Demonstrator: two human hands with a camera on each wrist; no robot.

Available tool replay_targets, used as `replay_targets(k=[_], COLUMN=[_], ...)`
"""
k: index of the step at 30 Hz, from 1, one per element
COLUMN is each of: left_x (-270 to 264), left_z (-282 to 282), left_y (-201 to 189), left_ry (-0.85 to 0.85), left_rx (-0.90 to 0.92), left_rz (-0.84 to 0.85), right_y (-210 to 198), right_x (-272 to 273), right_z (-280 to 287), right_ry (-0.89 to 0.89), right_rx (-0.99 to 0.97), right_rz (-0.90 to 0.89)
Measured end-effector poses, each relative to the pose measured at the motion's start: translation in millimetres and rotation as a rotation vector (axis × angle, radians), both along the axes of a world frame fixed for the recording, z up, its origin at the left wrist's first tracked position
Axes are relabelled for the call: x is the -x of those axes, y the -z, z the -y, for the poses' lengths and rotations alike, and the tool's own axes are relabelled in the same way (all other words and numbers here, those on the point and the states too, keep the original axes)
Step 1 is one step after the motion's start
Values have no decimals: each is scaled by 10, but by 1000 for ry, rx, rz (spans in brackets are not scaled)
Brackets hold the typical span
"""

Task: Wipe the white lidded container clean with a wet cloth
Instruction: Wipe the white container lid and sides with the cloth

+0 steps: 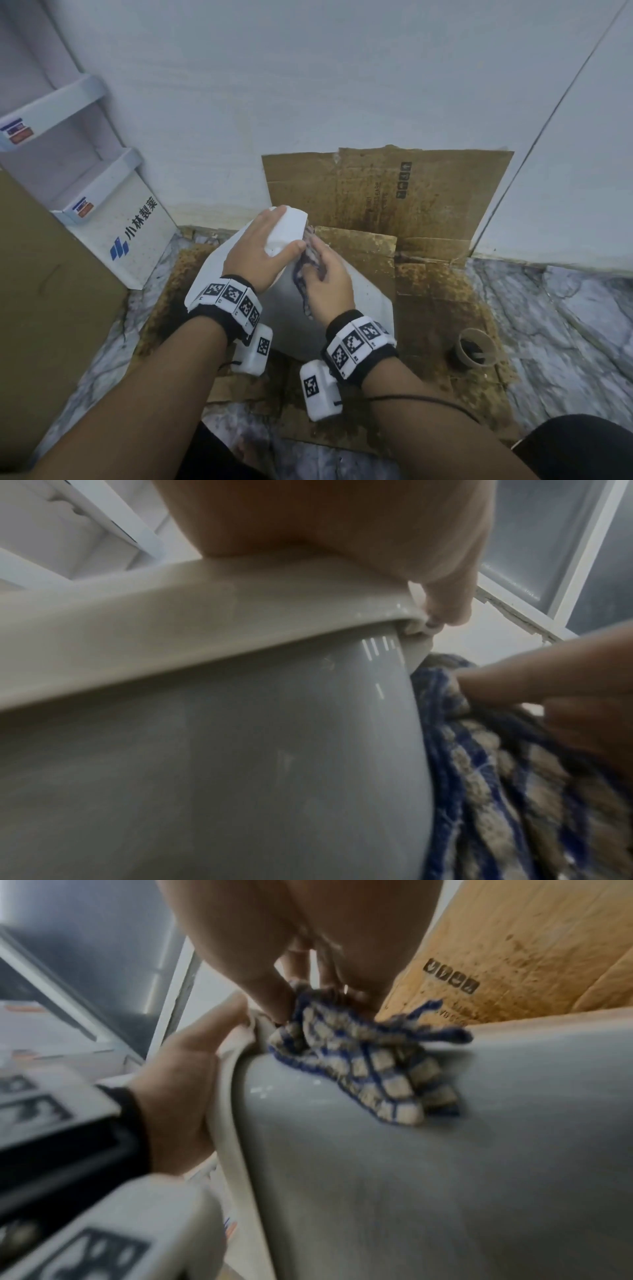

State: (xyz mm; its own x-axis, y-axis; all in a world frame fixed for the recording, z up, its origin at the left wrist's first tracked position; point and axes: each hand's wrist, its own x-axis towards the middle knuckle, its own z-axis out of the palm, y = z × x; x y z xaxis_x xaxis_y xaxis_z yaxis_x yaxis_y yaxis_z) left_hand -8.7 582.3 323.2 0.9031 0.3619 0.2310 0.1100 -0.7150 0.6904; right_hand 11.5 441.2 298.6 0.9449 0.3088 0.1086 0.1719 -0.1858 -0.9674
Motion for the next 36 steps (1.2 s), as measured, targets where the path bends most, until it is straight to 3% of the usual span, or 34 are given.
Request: replay_targets(k=[3, 9, 19, 26, 36], left_x=[3, 35, 91, 101, 126], left_z=[-33, -129, -306, -374, -498], left_y=[21, 17, 0, -21, 20], left_ry=[-1, -13, -58, -68, -71], left_rx=[26, 56, 125, 181, 217], left_rz=[2, -18, -29, -9, 2], right_y=[94, 346, 873, 1172, 1313], right_x=[109, 106, 43, -10, -199], right_z=[-131, -120, 226, 551, 947], right_ry=[0, -30, 64, 158, 373], right_rx=[224, 340, 556, 587, 464], right_rz=[98, 180, 71, -24, -249])
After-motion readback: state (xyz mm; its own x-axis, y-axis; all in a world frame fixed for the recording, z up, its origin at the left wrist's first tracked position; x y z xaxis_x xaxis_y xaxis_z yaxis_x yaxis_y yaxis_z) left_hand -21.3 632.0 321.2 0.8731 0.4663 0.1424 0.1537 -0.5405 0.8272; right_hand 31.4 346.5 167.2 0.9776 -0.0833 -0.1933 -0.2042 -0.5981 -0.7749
